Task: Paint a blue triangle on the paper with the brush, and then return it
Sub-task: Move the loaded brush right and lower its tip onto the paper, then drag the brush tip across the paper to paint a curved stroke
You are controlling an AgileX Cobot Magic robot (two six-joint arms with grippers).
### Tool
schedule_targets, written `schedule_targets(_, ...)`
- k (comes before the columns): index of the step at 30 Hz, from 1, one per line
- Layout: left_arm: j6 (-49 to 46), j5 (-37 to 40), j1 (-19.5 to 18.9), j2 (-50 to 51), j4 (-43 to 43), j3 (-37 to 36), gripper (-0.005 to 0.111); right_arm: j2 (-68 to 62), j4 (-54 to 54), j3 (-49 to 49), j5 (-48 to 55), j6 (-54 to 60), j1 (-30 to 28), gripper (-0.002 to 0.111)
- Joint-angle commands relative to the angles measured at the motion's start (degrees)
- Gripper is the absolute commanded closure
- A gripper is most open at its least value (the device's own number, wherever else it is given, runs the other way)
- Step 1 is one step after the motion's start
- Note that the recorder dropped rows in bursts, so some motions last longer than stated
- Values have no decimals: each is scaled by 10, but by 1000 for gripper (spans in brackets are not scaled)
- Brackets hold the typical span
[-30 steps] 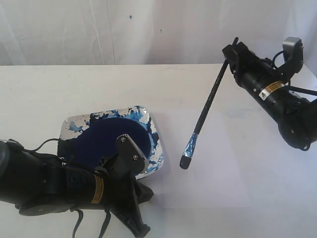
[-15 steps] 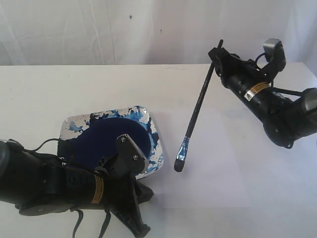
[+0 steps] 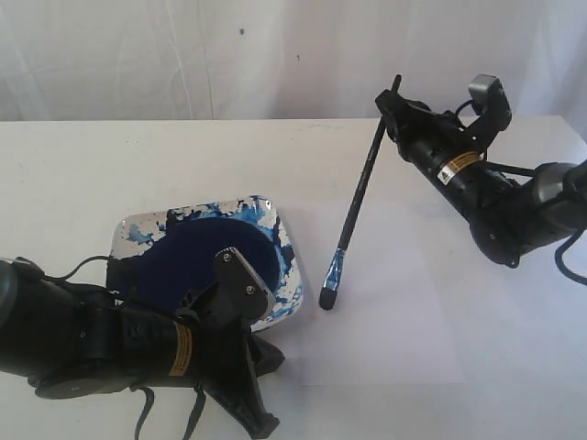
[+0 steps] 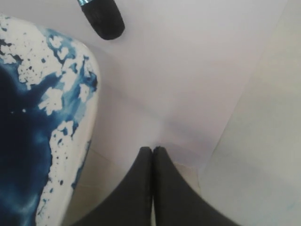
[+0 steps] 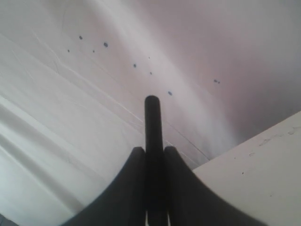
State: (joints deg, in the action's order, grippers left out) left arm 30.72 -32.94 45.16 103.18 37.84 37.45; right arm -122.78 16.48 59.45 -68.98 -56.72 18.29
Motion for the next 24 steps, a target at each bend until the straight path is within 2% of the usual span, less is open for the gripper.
schedule_targets(1,4,15,1,2,-1,0,107,-16,-5,19,-10,27,-1,108)
schedule_targets(12,4,15,1,2,-1,0,107,-27,-21,66,-10,102,-1,108)
schedule_targets(24,4,16,1,2,-1,0,107,-27,-139,103,36,222,-1,108)
